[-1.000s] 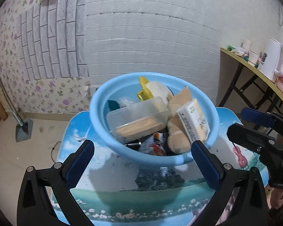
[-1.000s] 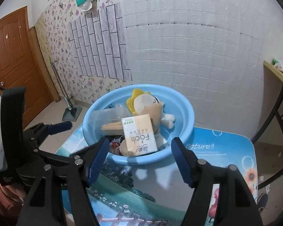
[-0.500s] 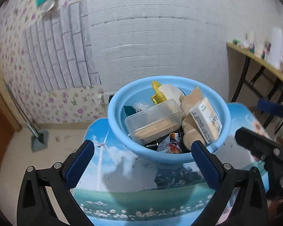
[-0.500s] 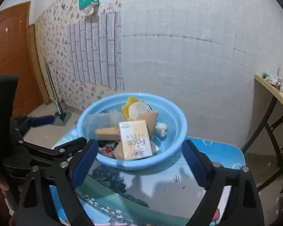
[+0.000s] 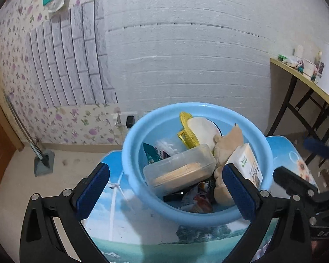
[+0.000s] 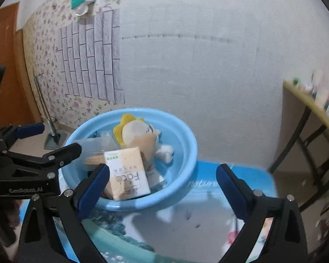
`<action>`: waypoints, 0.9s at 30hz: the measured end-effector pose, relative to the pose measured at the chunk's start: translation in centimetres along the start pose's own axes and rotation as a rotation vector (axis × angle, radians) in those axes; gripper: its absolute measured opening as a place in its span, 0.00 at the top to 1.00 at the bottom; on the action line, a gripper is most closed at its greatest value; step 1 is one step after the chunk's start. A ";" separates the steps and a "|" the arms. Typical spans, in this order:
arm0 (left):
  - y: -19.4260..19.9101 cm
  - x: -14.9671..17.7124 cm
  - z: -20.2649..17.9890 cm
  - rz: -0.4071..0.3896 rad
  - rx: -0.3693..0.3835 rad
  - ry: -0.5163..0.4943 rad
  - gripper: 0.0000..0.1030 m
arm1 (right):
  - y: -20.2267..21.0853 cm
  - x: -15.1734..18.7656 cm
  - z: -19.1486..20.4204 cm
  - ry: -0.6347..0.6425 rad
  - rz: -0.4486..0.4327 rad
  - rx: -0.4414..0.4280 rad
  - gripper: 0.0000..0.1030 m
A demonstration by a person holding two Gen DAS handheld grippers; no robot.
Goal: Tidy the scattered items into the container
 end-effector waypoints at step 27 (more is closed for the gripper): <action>2.6 0.6 -1.5 0.038 -0.007 0.016 0.00 | 2.3 0.1 -1.6 -0.054 -0.025 0.015 0.03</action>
Point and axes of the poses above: each gripper's, at about its wrist camera, not at the fingertips, and y roughly against the way its jaws point, z to its left, x to its underside, the point moved 1 cm from there along -y, roughly the way its jaws point, and after that the axes turned 2 degrees about -z, right-handed, at the moved point
